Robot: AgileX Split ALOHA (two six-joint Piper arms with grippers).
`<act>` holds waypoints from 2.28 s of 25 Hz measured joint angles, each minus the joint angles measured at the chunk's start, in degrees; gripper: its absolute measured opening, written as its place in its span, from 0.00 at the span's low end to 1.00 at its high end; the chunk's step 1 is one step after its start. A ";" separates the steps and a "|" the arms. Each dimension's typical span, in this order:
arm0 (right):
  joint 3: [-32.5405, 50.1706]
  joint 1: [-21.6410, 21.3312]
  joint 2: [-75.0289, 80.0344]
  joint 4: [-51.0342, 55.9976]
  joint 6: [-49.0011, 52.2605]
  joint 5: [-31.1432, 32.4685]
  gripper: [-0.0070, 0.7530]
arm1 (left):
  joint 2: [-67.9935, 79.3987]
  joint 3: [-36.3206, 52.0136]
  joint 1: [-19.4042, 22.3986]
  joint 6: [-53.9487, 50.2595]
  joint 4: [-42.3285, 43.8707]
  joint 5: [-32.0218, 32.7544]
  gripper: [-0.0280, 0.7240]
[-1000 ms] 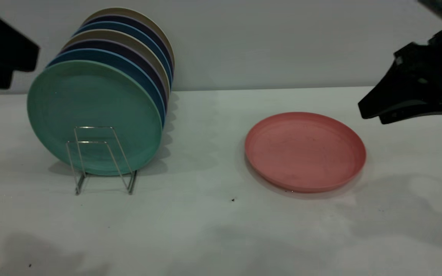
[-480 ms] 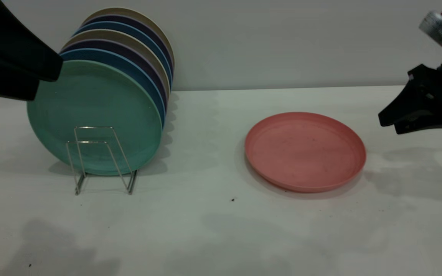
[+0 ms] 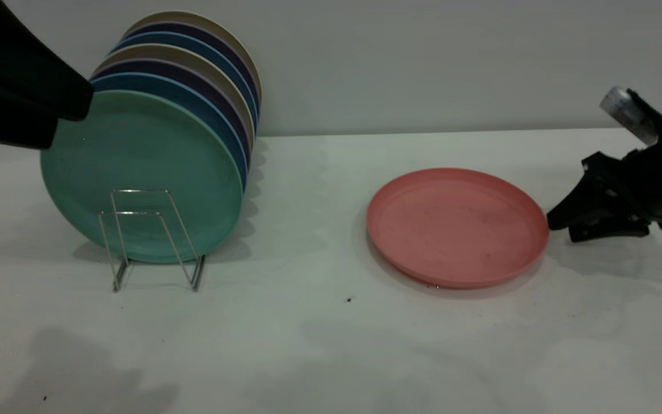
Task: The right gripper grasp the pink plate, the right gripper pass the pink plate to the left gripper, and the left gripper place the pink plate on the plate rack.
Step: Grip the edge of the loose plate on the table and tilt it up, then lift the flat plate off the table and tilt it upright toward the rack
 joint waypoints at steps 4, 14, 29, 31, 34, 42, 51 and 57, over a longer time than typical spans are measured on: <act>-1.41 0.07 2.34 1.62 0.04 0.07 0.52 | 0.00 0.00 0.00 0.10 0.00 -0.91 0.70; -2.57 3.13 4.41 8.15 -1.03 0.48 0.52 | 0.00 0.00 0.00 1.19 0.00 -2.23 0.70; -2.57 3.86 4.55 8.28 1.57 -2.40 0.03 | 0.00 0.00 0.00 0.38 0.00 -1.50 0.70; -2.57 3.53 4.55 7.10 1.92 -1.32 0.03 | 0.00 0.00 0.00 0.00 -0.63 -1.12 0.70; -2.57 2.40 4.33 3.89 2.06 0.79 0.03 | 0.13 0.00 0.00 0.03 -3.57 -0.78 0.70; -2.57 1.97 0.44 -2.61 2.17 6.94 0.03 | 9.42 -0.02 0.00 6.18 -10.09 -0.97 0.70; -2.57 6.54 0.33 -3.28 2.62 10.58 0.03 | 22.92 -0.21 0.00 22.04 -27.70 -0.95 0.70; -2.57 9.61 -2.27 -3.33 2.95 12.80 0.03 | 27.22 -0.38 0.00 25.49 -31.57 -0.77 0.70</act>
